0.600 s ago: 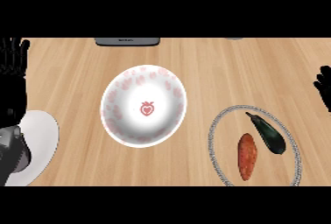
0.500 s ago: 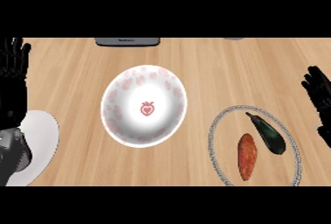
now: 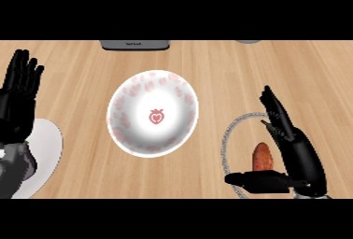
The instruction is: Pick the sweet potato from the placemat and place it in the bowl
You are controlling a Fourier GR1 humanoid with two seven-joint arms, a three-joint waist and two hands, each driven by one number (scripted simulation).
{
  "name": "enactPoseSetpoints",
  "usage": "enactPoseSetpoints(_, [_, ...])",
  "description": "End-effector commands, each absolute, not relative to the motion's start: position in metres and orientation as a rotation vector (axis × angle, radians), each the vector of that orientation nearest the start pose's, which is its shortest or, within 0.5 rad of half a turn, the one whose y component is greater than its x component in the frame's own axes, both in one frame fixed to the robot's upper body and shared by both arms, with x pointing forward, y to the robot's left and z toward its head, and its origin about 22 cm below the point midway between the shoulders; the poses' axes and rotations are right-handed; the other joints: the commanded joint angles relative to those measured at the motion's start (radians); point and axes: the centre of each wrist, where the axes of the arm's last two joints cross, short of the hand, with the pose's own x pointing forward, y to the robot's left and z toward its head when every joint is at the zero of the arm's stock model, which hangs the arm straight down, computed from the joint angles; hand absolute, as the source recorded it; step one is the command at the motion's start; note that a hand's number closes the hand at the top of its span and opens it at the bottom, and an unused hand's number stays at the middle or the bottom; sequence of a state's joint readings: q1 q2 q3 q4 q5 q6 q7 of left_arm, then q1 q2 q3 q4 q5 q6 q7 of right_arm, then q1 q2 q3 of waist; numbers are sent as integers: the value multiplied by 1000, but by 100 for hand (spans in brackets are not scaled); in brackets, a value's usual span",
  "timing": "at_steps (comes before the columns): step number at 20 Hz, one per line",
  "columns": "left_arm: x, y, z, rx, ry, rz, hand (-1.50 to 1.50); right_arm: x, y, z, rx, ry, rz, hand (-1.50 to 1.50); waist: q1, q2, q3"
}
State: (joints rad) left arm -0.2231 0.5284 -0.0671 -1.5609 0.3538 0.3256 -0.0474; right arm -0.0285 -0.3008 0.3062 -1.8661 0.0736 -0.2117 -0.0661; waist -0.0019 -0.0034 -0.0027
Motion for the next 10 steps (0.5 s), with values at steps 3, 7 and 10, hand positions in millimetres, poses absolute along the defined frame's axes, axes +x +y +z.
enactPoseSetpoints(3, [287,335,79,275,-1773,52,0,156,-163,52,-203,-2059,465,-150,-17,-1,1])
enactPoseSetpoints(7, [282,334,67,261,-1770,42,0,153,-204,78,-429,-1951,628,-150,-13,1,0])
enactPoseSetpoints(10, [284,325,74,266,-1782,25,0,132,-210,98,-552,-1839,689,-150,-19,-2,-1])
